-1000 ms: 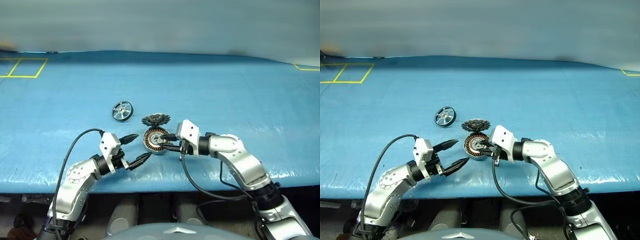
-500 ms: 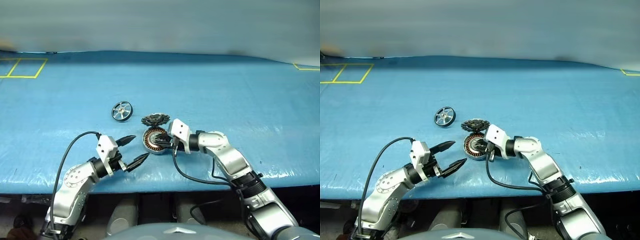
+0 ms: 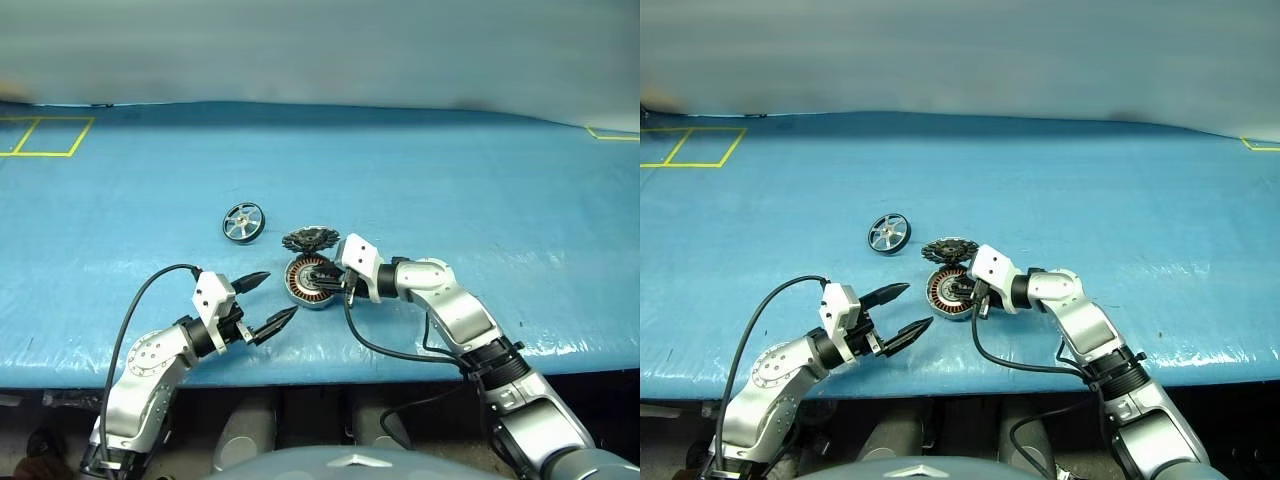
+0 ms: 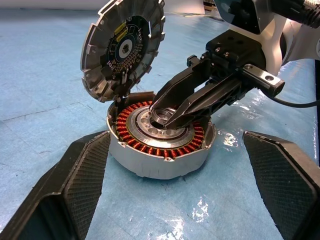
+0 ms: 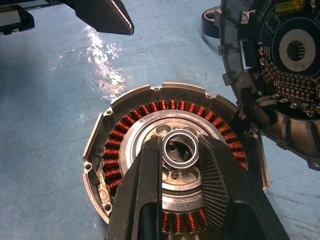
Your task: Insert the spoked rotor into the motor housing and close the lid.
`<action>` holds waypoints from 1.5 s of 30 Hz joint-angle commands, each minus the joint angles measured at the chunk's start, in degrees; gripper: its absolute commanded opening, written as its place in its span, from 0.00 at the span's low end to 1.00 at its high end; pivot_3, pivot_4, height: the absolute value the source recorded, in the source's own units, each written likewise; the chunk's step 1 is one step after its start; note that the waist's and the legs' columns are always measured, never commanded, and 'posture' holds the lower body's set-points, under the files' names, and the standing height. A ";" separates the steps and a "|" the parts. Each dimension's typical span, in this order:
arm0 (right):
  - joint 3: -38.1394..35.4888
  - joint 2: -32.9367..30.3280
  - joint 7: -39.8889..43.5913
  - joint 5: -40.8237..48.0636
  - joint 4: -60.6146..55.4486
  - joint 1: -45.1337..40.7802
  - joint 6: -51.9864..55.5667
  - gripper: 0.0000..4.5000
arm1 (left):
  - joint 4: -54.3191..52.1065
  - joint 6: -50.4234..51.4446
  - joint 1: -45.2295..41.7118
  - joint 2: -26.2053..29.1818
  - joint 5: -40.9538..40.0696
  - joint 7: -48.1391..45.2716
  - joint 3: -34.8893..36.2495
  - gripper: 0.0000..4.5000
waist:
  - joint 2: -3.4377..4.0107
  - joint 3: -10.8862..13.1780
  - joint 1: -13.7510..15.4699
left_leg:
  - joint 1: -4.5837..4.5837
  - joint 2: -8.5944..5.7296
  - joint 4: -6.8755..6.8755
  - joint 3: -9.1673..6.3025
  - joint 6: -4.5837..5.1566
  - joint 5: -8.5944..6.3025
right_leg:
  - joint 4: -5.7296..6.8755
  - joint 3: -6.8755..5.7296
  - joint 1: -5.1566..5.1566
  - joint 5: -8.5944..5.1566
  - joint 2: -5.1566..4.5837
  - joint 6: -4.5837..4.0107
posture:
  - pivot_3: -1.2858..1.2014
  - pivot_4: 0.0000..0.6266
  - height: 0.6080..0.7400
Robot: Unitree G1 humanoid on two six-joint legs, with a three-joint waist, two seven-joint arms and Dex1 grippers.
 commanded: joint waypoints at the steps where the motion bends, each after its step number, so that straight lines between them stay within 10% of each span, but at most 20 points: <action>1: -0.50 0.31 0.61 -0.17 -0.62 -1.11 -1.14 0.15 | -1.67 -1.37 0.12 -0.03 0.08 0.11 0.70 1.00 | 0.00 0.00 0.00 | 0.00 0.00 0.00 0.00 0.00 0.00 | 0.00 0.00 0.00 0.00 0.00 0.00 | 0.52 0.24 1.00; 9: -0.18 0.62 0.76 -0.37 -0.47 -1.21 -0.75 0.15 | -1.50 -1.44 0.12 0.08 0.26 0.26 0.80 1.00 | 0.00 0.00 -0.01 | 0.00 0.00 0.00 0.00 0.00 0.00 | 0.00 0.00 0.00 0.00 0.01 0.00 | 0.52 0.24 1.00; 21: -2.11 1.79 1.03 0.75 -1.76 -1.07 -1.01 0.99 | -0.71 -1.83 -0.04 -0.04 0.60 0.43 0.78 1.00 | 0.00 0.00 0.01 | 0.01 0.00 0.00 0.00 0.00 0.00 | 0.00 0.00 0.00 0.00 0.00 0.00 | 0.52 0.24 1.00; 30: -2.22 2.34 1.71 1.25 -1.41 -0.99 -0.80 0.99 | -0.44 -2.15 -0.17 0.11 0.85 0.71 0.74 1.00 | 0.00 0.00 -0.01 | 0.01 0.00 0.00 0.00 0.00 0.00 | 0.01 0.00 0.00 0.00 0.01 0.00 | 0.52 0.24 1.00; 37: -2.56 2.64 1.97 2.07 -1.49 -0.97 -0.43 0.73 | -0.43 -2.07 -0.18 0.00 1.12 0.74 0.76 1.00 | 0.00 0.00 -0.01 | 0.01 0.00 0.00 0.00 0.00 0.00 | 0.01 0.00 0.00 0.00 0.01 0.00 | 0.52 0.24 1.00; 45: -3.18 3.43 1.32 2.27 -0.67 -1.18 -0.40 0.15 | -0.48 -2.12 -0.21 -0.22 1.44 0.89 0.63 1.00 | 0.01 0.00 -0.01 | 0.01 0.00 0.00 0.00 0.00 0.00 | 0.01 0.01 0.00 0.00 0.01 0.00 | 0.52 0.24 1.00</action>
